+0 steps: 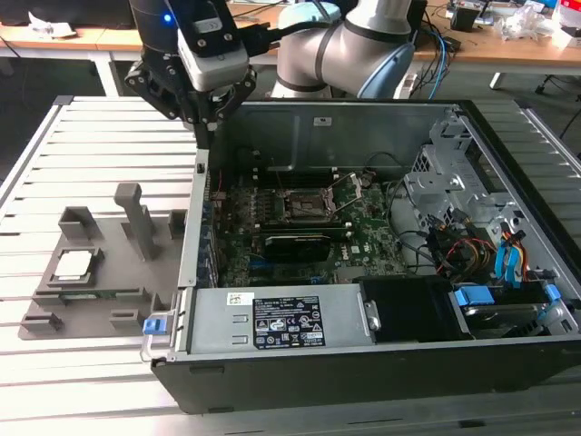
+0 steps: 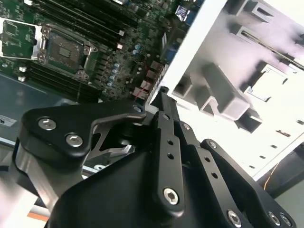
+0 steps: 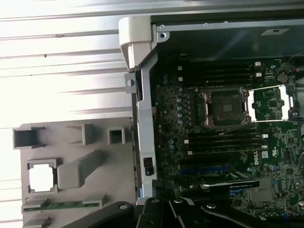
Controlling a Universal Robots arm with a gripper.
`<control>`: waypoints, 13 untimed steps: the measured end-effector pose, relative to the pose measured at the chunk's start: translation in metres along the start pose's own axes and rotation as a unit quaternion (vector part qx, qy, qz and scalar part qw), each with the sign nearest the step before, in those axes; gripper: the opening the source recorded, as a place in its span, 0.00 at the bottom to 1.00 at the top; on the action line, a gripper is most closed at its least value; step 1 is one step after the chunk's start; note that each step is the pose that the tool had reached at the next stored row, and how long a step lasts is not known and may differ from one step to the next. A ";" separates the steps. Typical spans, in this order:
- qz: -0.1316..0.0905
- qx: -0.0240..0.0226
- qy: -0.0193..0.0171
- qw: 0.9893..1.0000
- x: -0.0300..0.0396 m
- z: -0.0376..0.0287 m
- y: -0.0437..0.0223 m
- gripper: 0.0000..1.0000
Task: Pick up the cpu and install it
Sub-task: 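Reach for the cpu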
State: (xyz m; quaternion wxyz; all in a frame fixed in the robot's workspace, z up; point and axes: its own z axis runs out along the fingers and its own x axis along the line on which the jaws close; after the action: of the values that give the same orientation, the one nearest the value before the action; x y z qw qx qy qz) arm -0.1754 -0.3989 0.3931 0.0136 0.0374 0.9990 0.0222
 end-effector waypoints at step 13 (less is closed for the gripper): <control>0.000 0.000 0.000 1.000 0.0487 -0.0011 -0.0036 0.11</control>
State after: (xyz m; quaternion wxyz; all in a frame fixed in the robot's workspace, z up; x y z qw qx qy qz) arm -0.2242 -0.3989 0.3928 0.0137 0.0374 0.9990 0.0221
